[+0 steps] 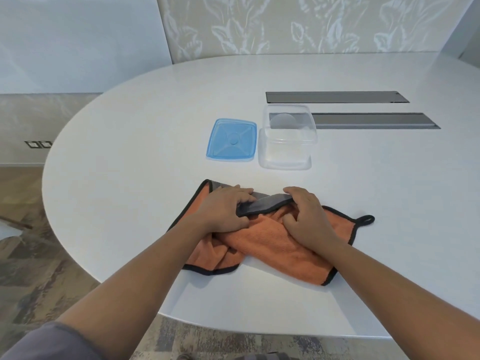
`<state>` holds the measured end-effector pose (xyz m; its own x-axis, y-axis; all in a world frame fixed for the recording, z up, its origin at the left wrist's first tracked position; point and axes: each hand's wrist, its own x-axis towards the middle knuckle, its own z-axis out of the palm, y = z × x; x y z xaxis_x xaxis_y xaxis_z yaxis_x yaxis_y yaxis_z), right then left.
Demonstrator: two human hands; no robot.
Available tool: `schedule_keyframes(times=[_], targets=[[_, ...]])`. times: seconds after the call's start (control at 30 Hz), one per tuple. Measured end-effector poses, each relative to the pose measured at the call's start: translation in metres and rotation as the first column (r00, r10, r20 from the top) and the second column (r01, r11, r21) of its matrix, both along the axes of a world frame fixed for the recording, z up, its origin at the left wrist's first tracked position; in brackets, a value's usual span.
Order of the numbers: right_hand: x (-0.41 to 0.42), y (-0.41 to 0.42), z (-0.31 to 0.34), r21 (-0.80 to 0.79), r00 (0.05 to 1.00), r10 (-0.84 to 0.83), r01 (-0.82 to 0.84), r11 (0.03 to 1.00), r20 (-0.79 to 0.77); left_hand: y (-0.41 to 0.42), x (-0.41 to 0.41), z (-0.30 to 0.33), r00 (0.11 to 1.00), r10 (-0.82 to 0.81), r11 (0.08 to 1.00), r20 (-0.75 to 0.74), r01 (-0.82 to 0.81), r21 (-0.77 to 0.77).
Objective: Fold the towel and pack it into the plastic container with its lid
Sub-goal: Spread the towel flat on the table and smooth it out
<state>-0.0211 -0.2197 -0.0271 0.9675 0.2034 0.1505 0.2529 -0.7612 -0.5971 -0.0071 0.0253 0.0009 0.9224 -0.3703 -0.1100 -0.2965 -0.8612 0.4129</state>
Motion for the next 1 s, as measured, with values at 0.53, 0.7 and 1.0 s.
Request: schedule_keyframes(times=[0.53, 0.7, 1.0], targets=[[0.021, -0.006, 0.046, -0.309, 0.970, -0.073, 0.144, 0.940, 0.231, 0.009, 0.017, 0.046, 0.951, 0.283, 0.950, 0.123, -0.261, -0.172], [0.000, 0.008, 0.040, -0.270, 0.997, -0.055, 0.067, 0.961, 0.051, 0.008, 0.014, 0.025, 0.745, 0.360, 0.931, 0.561, -0.322, -0.171], [0.002, 0.005, 0.007, -0.306, 0.990, -0.013, -0.030, 0.952, -0.137, -0.007, -0.004, -0.013, 0.997, 0.080, 0.988, 0.021, -0.082, 0.132]])
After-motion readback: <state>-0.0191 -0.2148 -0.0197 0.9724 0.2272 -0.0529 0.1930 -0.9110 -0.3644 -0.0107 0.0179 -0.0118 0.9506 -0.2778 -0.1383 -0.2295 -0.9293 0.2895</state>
